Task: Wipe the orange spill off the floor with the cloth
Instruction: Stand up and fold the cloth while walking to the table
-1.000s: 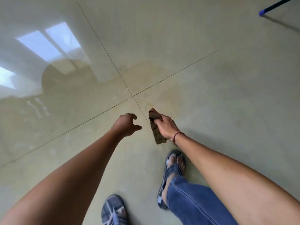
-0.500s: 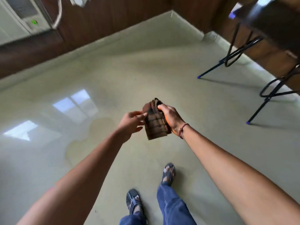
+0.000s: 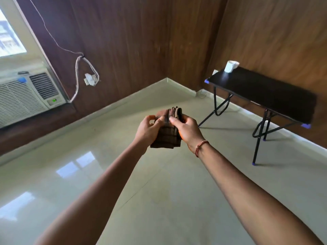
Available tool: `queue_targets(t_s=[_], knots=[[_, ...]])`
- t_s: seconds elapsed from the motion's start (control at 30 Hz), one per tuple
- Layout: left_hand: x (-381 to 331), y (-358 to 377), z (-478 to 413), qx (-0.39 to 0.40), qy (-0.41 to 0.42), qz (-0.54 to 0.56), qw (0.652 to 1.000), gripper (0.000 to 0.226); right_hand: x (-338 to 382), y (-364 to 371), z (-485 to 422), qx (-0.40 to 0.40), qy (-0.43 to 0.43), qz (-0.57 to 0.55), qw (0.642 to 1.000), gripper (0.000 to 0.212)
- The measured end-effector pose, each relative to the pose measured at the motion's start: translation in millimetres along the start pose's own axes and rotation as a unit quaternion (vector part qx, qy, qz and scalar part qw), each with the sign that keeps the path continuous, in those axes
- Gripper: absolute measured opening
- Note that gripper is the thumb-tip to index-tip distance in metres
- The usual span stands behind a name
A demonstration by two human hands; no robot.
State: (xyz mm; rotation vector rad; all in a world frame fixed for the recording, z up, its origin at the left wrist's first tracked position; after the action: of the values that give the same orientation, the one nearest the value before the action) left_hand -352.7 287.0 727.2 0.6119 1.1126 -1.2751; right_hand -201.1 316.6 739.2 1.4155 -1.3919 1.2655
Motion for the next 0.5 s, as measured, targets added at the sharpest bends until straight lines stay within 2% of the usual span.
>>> queue_targets(t_s=[0.07,0.13,0.27,0.33,0.43,0.5], knots=[[-11,10,8,0.027,-0.002,0.008,1.0,0.031,16,-14,-2,-0.006,0.009,-0.031,0.999,0.025],[-25,13,14,0.006,0.014,0.016,1.0,0.032,30,-26,-2,-0.006,0.023,-0.052,0.998,0.027],[-56,25,32,-0.036,0.056,-0.014,0.998,0.051,57,-44,0,-0.018,0.013,-0.08,0.997,0.02],[-63,37,40,0.028,0.052,0.036,0.998,0.049,69,-49,1,-0.014,-0.006,-0.069,0.997,0.016],[-67,52,51,0.169,-0.024,0.17,0.971,0.048,85,-49,3,0.032,-0.028,-0.098,0.994,0.017],[-68,53,53,0.181,-0.068,0.241,0.951,0.041,92,-50,3,0.07,-0.043,-0.104,0.991,0.03]])
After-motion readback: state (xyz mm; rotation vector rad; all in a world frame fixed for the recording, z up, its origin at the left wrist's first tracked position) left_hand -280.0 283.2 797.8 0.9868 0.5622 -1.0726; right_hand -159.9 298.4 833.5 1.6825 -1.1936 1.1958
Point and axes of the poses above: each hand's wrist, its own z-axis away from the middle knuckle, its own y-axis out of the palm, x = y × z, the point moved 6 cm from there along -z, towards the middle knuckle, and after that the axes turned 15 degrees about -y, right-handed, at the moved point
